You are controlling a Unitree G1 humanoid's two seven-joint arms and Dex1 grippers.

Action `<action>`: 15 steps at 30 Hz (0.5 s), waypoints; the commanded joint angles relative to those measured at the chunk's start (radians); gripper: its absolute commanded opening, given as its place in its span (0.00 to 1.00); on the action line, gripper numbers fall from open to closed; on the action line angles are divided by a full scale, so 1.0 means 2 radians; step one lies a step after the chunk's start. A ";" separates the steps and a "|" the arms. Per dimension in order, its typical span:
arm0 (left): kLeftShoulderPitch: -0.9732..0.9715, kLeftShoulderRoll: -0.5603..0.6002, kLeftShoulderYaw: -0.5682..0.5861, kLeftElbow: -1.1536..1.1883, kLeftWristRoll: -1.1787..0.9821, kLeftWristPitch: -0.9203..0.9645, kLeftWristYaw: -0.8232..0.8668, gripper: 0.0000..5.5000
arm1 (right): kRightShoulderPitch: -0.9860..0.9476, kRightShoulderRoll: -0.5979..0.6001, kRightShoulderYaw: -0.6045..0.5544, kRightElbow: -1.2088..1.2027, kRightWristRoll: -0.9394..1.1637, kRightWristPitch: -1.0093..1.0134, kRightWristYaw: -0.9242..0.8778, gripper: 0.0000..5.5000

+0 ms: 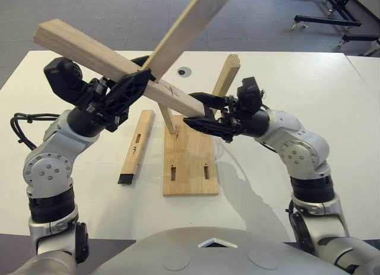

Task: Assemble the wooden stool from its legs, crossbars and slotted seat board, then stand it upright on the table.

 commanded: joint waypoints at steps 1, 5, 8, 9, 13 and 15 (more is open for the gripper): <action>0.002 0.003 0.010 0.002 -0.005 -0.003 -0.008 0.37 | 0.017 -0.034 -0.018 -0.012 0.001 0.007 0.017 0.74; 0.013 0.026 0.014 0.002 0.009 0.008 -0.023 0.37 | 0.027 -0.058 -0.069 -0.012 0.016 -0.001 0.027 0.83; 0.018 0.057 0.019 0.009 0.029 0.013 -0.046 0.37 | 0.026 -0.070 -0.119 0.005 0.035 -0.008 0.030 0.83; 0.020 0.069 0.019 0.009 0.040 0.015 -0.056 0.37 | 0.024 -0.073 -0.141 0.014 0.047 -0.009 0.030 0.83; 0.038 0.102 0.001 -0.004 0.106 0.001 -0.099 0.37 | 0.005 -0.073 -0.187 0.045 0.075 -0.011 0.016 0.83; 0.048 0.109 -0.008 -0.014 0.129 -0.004 -0.110 0.37 | -0.006 -0.072 -0.191 0.058 0.079 -0.012 0.015 0.83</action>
